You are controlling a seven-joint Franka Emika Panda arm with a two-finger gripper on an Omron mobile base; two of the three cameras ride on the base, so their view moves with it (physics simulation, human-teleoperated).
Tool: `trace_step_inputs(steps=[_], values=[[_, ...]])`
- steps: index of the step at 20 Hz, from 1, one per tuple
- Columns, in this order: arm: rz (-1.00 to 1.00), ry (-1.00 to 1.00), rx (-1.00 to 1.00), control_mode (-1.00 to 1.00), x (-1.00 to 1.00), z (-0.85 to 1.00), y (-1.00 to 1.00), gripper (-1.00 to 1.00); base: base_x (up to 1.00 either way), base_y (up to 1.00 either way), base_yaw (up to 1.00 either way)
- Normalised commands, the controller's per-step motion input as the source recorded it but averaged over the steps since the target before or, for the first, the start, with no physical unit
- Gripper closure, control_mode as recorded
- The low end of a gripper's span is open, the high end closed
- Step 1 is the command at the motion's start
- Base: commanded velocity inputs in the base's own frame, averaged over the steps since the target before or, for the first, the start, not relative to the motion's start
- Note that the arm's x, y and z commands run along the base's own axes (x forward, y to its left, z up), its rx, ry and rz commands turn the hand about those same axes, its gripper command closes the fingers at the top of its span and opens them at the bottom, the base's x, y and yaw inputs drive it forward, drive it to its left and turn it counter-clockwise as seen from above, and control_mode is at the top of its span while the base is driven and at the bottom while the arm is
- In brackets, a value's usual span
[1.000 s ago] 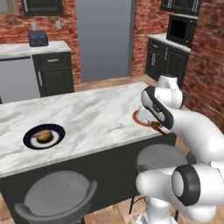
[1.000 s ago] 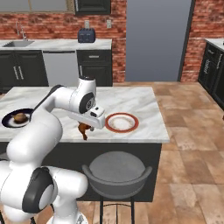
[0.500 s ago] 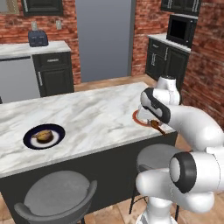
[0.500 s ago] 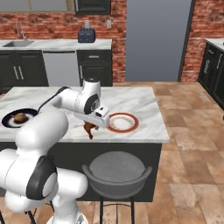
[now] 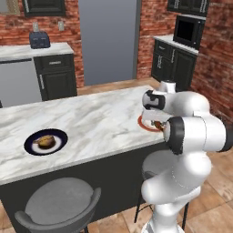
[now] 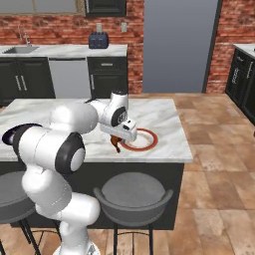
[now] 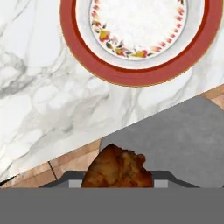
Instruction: Take the chicken drumsticks from the pan and place one on each plate on the dining counter.
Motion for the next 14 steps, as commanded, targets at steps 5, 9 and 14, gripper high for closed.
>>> trace_step_inputs(steps=[5, 9, 14], values=[[0.0, 0.22, -0.01, -1.0, 0.88, -0.23, -0.24, 1.0, 0.0, 0.0, 0.0], [0.0, 0.04, -0.05, -1.0, 0.63, -0.22, -0.21, 1.0, 0.0, 0.0, 0.0], [0.0, -0.02, -0.08, -1.0, 0.51, -0.38, -0.12, 1.0, 0.0, 0.0, 0.0]])
